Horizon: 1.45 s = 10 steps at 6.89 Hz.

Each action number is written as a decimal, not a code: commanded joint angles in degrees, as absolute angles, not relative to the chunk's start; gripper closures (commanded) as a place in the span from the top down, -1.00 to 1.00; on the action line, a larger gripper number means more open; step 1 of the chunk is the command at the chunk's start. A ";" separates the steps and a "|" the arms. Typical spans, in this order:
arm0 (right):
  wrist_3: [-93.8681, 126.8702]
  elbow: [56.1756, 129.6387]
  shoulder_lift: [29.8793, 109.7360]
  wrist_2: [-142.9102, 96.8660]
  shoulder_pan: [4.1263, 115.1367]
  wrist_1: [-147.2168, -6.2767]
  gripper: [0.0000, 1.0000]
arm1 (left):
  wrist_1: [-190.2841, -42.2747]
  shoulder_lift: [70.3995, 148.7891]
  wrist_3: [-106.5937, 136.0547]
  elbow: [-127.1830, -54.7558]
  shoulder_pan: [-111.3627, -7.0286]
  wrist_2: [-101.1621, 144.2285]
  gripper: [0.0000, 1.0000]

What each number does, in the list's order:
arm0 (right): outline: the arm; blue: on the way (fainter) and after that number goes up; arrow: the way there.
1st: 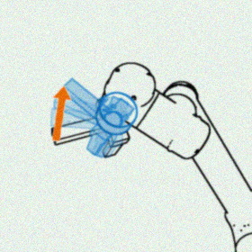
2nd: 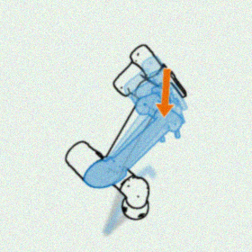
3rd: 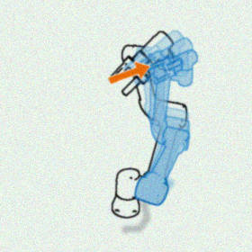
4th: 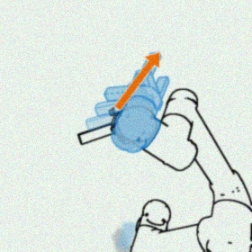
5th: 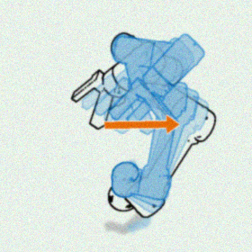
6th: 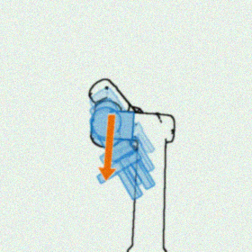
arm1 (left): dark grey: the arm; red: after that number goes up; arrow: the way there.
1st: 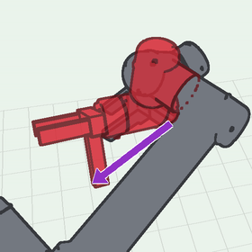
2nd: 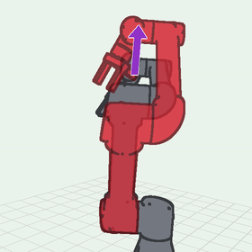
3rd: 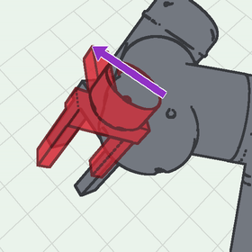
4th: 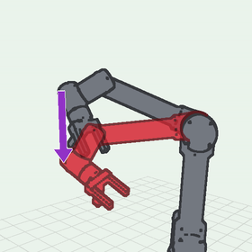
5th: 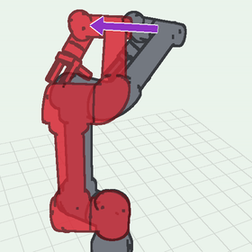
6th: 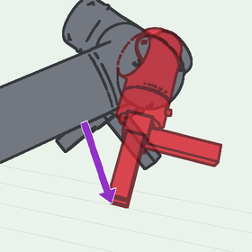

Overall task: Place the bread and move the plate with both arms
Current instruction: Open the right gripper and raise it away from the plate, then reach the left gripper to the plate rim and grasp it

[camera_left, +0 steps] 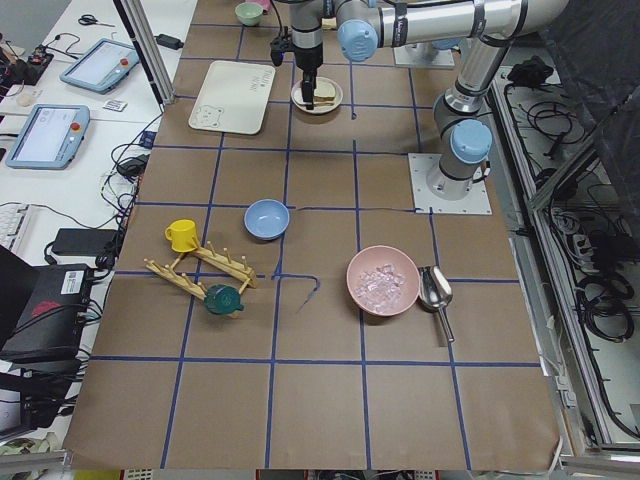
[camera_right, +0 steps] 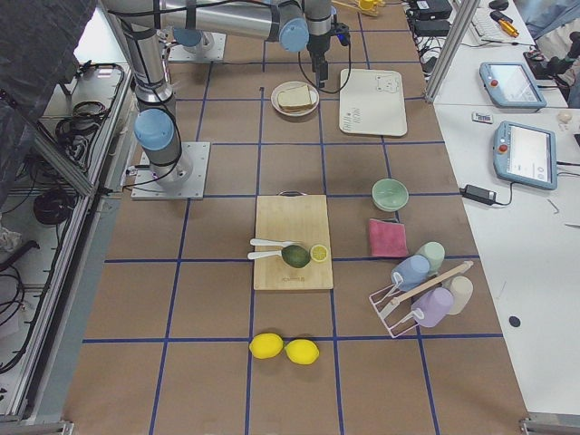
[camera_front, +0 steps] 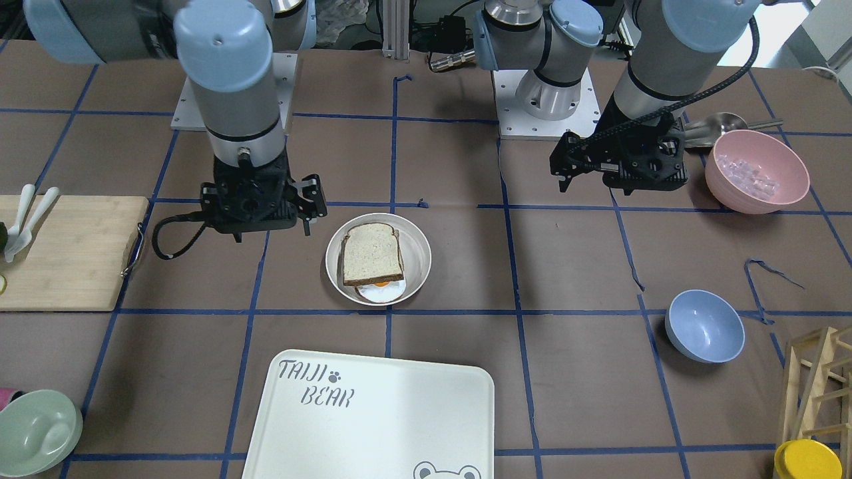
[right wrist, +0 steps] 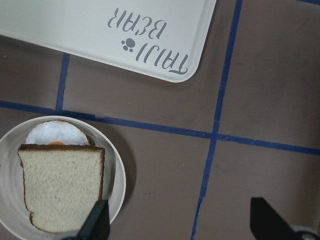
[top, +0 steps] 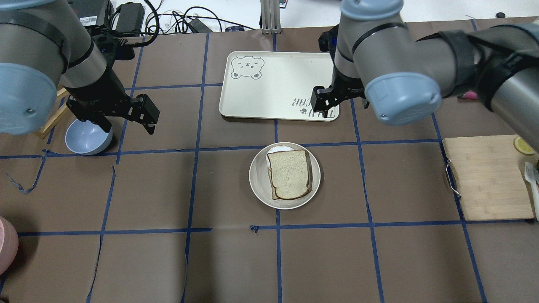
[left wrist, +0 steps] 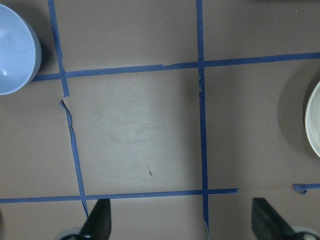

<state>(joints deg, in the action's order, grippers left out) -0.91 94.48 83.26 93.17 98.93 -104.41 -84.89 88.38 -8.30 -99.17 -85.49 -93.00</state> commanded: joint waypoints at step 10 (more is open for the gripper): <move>-5.36 84.37 85.25 87.62 92.64 -92.29 1.00 | -53.79 106.85 9.66 -111.00 -101.95 -86.31 0.88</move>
<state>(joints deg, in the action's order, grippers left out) -5.39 84.33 85.25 87.32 92.74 -92.43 -55.80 104.26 8.07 -110.43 -100.64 -86.45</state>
